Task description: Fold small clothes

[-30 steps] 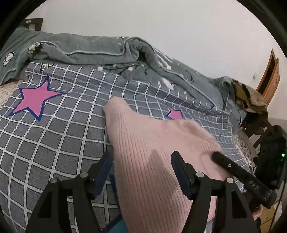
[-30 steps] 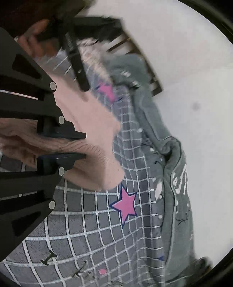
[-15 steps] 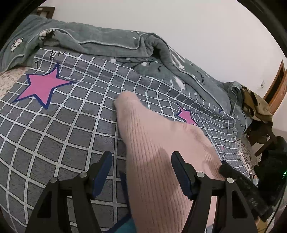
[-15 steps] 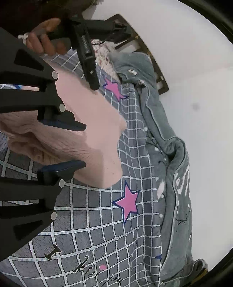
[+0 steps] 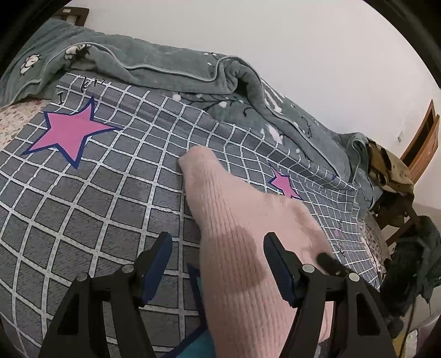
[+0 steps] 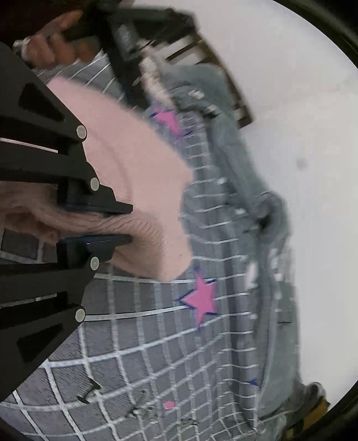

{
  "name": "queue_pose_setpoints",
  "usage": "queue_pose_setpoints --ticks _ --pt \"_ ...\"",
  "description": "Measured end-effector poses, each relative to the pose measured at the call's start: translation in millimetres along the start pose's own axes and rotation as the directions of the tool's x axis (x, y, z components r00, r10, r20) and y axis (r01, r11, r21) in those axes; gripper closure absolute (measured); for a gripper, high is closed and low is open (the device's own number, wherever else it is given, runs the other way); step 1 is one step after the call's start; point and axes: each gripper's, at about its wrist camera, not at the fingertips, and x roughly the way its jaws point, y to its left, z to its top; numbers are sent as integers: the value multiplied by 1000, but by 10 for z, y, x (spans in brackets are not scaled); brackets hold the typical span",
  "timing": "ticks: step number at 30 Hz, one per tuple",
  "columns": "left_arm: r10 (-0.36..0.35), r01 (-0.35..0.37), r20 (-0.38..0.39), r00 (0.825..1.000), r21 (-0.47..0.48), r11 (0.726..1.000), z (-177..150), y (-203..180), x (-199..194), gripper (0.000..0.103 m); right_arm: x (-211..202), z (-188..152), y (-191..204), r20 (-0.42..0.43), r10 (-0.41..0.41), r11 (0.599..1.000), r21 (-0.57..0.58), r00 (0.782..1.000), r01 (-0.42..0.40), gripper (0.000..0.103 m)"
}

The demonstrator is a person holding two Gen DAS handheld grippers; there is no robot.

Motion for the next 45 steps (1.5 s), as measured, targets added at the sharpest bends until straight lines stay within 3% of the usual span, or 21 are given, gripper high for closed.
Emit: queue_pose_setpoints --ticks 3,7,18,22,26,34,45 --pt "-27 27 -6 1000 -11 1000 -3 25 -9 36 -13 6 1 4 -5 1000 -11 1000 5 76" --pt "-24 24 1 1000 3 1000 -7 25 -34 36 -155 12 -11 47 1 1000 -7 999 -1 71" --pt "-28 28 3 1000 10 1000 -4 27 -28 35 -156 -41 32 43 33 999 -13 999 -32 68" --pt "-29 29 -6 1000 8 1000 -5 10 -9 35 -95 -55 86 14 0 999 -48 1000 0 67" --pt "-1 1 -1 1000 52 999 -41 -26 -19 35 -95 -79 138 4 -24 995 -92 1000 24 67" --pt "35 -36 6 999 75 997 -64 -35 -19 35 -344 -48 146 93 -17 994 -104 995 26 59" --pt "113 -118 45 993 135 984 -72 -145 -33 35 -452 -162 439 156 -43 959 -270 987 84 52"
